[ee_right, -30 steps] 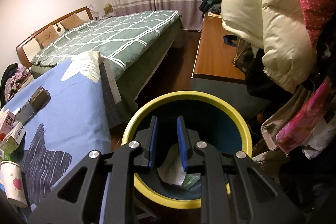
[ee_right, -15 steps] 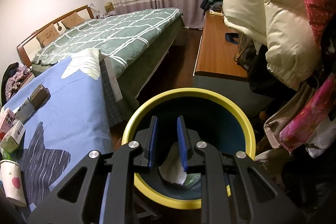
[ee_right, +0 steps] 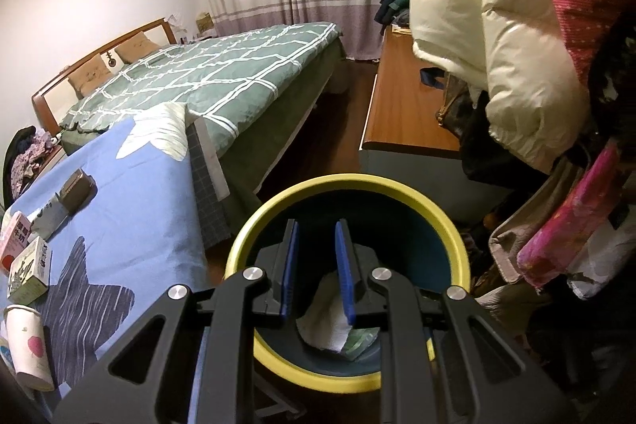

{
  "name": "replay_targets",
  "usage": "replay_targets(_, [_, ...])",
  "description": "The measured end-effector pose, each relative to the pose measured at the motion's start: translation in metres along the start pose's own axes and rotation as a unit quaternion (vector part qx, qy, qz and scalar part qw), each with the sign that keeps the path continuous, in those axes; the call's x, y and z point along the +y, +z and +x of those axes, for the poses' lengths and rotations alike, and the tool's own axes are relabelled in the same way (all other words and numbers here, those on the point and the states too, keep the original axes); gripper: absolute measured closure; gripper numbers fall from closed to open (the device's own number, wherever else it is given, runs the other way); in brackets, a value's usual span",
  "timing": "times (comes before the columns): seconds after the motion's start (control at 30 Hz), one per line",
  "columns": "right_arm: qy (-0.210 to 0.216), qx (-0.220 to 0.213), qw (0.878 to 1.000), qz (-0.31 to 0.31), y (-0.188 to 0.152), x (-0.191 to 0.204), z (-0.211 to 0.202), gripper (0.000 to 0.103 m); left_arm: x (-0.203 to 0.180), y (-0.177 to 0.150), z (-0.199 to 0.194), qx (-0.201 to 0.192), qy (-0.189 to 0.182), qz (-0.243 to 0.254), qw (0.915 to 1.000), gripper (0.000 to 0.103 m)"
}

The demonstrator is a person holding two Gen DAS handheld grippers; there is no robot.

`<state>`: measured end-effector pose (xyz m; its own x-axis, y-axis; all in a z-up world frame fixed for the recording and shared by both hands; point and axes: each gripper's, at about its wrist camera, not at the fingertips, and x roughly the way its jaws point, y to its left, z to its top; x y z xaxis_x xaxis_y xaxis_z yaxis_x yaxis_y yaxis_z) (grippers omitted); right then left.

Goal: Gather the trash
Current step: 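Grasp the second green-lidded plastic cup with the left gripper and lift it, then carry the plastic cup with the left gripper over the bin and release it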

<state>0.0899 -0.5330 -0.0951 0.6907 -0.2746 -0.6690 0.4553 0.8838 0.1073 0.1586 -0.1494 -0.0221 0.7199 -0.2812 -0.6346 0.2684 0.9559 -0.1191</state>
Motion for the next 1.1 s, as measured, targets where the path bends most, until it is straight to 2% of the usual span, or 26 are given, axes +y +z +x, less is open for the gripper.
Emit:
replay_targets(0.17, [-0.007, -0.003, 1.0, 0.007, -0.001, -0.012, -0.003, 0.085, -0.033, 0.01, -0.009, -0.015, -0.025, 0.023, 0.9993, 0.048])
replay_targets(0.37, [-0.021, -0.007, 1.0, 0.014, -0.004, -0.033, -0.009, 0.085, -0.1, 0.015, 0.002, -0.008, -0.088, 0.06, 0.9943, 0.048])
replay_targets(0.5, [-0.035, -0.013, 0.999, 0.021, -0.006, -0.052, -0.015, 0.085, -0.16, 0.012, 0.027, 0.015, -0.135, 0.095, 0.9862, 0.048])
replay_targets(0.67, [-0.045, -0.012, 0.998, 0.032, -0.01, -0.075, -0.018, 0.085, -0.231, -0.004, 0.067, 0.049, -0.172, 0.136, 0.9744, 0.048])
replay_targets(0.9, [-0.049, -0.003, 0.998, 0.047, -0.015, -0.099, -0.015, 0.084, -0.297, -0.02, 0.12, 0.095, -0.187, 0.153, 0.9656, 0.048])
replay_targets(1.0, [-0.05, -0.001, 0.997, 0.05, -0.016, -0.104, -0.013, 0.076, -0.309, -0.027, 0.139, 0.107, -0.18, 0.158, 0.9649, 0.048])
replay_targets(1.07, [-0.05, -0.002, 0.997, 0.05, -0.017, -0.104, -0.013, 0.071, -0.31, -0.031, 0.147, 0.114, -0.175, 0.158, 0.9652, 0.037])
replay_targets(1.1, [-0.051, -0.002, 0.998, 0.049, -0.017, -0.104, -0.013, 0.071, -0.31, -0.032, 0.149, 0.11, -0.17, 0.156, 0.9668, 0.028])
